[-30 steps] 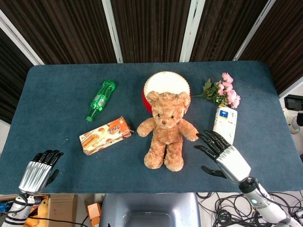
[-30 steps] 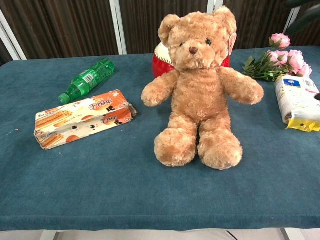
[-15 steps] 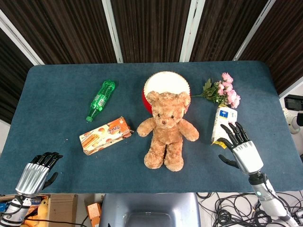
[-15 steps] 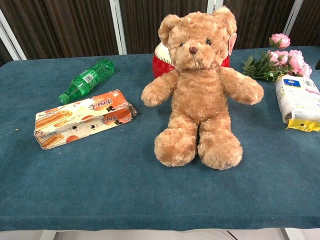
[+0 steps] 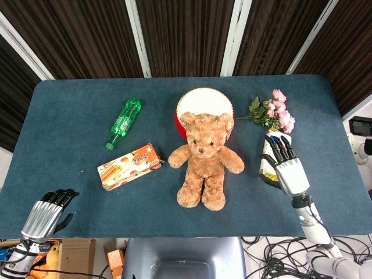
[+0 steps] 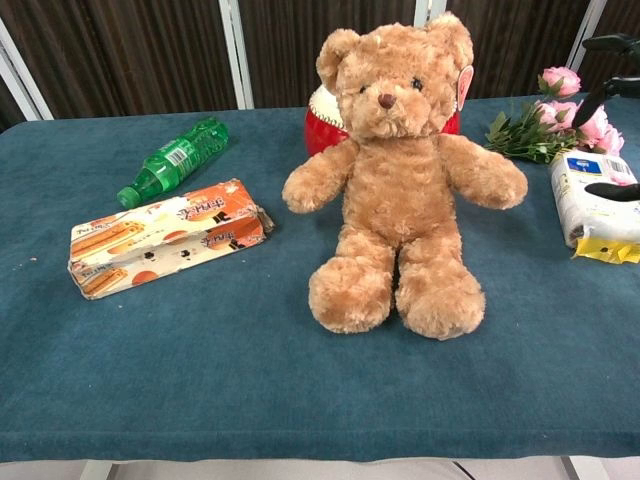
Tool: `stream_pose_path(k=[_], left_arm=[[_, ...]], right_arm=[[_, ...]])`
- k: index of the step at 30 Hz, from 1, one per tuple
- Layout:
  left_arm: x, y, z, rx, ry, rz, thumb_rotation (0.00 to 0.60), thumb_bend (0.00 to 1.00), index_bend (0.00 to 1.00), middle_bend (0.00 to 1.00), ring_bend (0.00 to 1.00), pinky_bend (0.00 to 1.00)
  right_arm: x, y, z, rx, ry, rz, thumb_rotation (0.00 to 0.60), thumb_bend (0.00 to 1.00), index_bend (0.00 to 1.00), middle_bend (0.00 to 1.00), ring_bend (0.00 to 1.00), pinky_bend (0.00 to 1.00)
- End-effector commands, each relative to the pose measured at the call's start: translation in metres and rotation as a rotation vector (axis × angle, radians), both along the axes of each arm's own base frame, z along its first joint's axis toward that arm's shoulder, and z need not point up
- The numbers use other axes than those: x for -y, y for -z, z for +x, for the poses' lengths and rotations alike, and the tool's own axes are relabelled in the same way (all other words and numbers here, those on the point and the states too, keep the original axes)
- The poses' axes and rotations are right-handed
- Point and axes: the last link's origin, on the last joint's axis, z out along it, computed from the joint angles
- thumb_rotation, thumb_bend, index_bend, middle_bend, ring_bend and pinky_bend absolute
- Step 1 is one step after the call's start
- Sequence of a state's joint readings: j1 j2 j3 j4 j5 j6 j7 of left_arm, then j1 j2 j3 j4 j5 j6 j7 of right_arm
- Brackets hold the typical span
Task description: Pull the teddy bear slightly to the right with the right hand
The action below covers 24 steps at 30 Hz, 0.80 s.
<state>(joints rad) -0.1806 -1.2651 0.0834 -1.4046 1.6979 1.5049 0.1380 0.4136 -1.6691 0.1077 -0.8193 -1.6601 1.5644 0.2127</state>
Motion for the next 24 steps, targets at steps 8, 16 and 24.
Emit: stream_pose_path(k=[8,16,24], left_arm=[[0.0,-0.002,0.0,0.012,-0.004,0.001,0.6,0.3,0.31,0.3,0.3,0.4],[-0.001,-0.004,-0.001,0.021,-0.009,0.003,0.6,0.3,0.31,0.3,0.3,0.4],[-0.001,-0.006,-0.001,0.026,-0.013,0.002,0.6,0.3,0.31,0.3,0.3,0.4]], right_arm=[[0.013,0.035,0.022,0.007,-0.051,0.052,0.6,0.07,0.41,0.01,0.0,0.0],[0.024,0.054,0.035,-0.003,-0.056,0.05,0.6,0.07,0.42,0.01,0.0,0.0],[0.031,0.069,0.046,0.018,-0.051,0.049,0.6,0.07,0.43,0.01,0.0,0.0]])
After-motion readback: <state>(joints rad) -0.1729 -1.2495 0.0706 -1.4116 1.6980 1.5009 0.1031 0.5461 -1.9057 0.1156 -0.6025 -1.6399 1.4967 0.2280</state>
